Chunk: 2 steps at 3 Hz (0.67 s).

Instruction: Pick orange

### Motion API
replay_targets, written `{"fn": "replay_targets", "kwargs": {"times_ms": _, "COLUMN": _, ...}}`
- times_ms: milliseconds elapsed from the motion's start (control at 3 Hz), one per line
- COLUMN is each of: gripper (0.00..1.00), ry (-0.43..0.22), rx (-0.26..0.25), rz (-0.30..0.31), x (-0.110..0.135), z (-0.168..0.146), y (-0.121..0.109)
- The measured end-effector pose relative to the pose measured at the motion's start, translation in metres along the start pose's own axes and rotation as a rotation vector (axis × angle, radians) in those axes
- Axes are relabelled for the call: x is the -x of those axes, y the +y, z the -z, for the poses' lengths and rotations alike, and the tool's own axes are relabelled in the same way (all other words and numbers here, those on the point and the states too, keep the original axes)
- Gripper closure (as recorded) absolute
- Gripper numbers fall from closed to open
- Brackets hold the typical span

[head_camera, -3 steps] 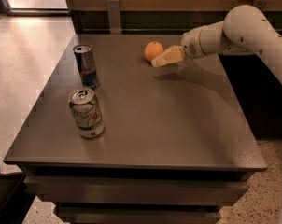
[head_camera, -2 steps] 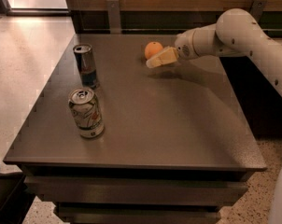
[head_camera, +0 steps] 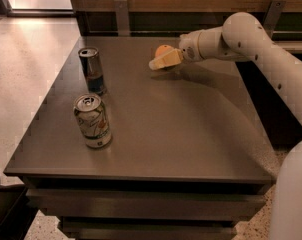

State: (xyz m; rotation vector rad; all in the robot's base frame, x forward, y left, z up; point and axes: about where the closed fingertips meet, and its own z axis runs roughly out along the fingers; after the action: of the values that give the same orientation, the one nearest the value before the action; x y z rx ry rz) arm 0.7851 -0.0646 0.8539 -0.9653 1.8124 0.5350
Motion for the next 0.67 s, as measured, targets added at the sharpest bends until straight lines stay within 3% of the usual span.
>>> {"fn": "replay_targets", "kwargs": {"times_ms": 333, "gripper": 0.00, "ry": -0.032, "rx": 0.018, "rz": -0.019, "x": -0.0029, "z": -0.0110, "y": -0.0038}}
{"fn": "replay_targets", "kwargs": {"times_ms": 667, "gripper": 0.18, "ry": -0.065, "rx": 0.033, "rz": -0.045, "x": -0.0124, "z": -0.0182, "y": -0.0051}}
